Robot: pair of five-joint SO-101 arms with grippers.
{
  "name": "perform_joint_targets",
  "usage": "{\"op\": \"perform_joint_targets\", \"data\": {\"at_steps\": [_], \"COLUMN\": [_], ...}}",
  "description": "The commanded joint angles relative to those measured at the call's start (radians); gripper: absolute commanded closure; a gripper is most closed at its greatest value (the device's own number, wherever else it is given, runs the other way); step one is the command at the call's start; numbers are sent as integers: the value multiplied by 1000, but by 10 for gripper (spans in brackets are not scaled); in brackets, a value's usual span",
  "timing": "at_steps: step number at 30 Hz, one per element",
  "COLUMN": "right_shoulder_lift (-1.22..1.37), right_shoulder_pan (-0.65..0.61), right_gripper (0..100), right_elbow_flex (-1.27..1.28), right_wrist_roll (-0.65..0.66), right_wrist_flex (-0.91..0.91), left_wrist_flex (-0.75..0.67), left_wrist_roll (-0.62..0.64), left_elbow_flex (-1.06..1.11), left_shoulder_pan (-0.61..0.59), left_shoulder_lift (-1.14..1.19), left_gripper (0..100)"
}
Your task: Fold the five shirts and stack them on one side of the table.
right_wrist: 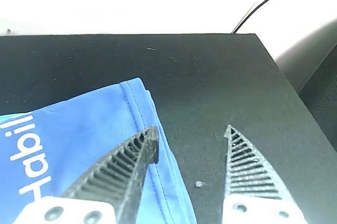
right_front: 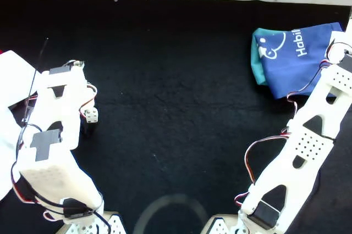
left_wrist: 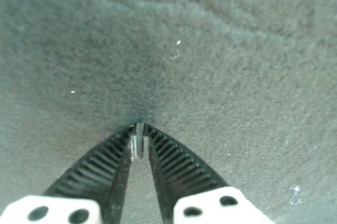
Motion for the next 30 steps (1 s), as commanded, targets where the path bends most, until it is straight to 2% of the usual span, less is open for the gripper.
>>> {"op": "perform_joint_targets", "data": {"at_steps": [1, 3, 6, 11, 15, 23, 30], "right_shoulder_lift": [-31, -31, -31, 7, 99, 223, 189], "right_shoulder_pan": [5, -5, -50, -91, -73, -27, -27], "right_gripper": [848, 991, 973, 992, 992, 992, 992], "right_elbow_flex": [-47, -47, -47, -13, 30, 25, -68], "right_wrist_roll": [-11, -5, -3, -5, -3, -3, -11], "right_wrist_flex": [-16, -19, -33, -278, -409, -417, -375], "left_wrist_flex": [-34, -34, -34, -31, -31, -31, -31], "left_wrist_roll": [8, 8, 8, 8, 3, 3, 3], "left_elbow_flex": [7, 7, 7, 4, 5, 5, 5], "left_shoulder_pan": [-5, -5, -5, -4, 7, 8, 8], "left_shoulder_lift": [-1, -1, -1, 1, 1, 1, 1], "left_gripper": [990, 990, 990, 990, 990, 990, 990]}}
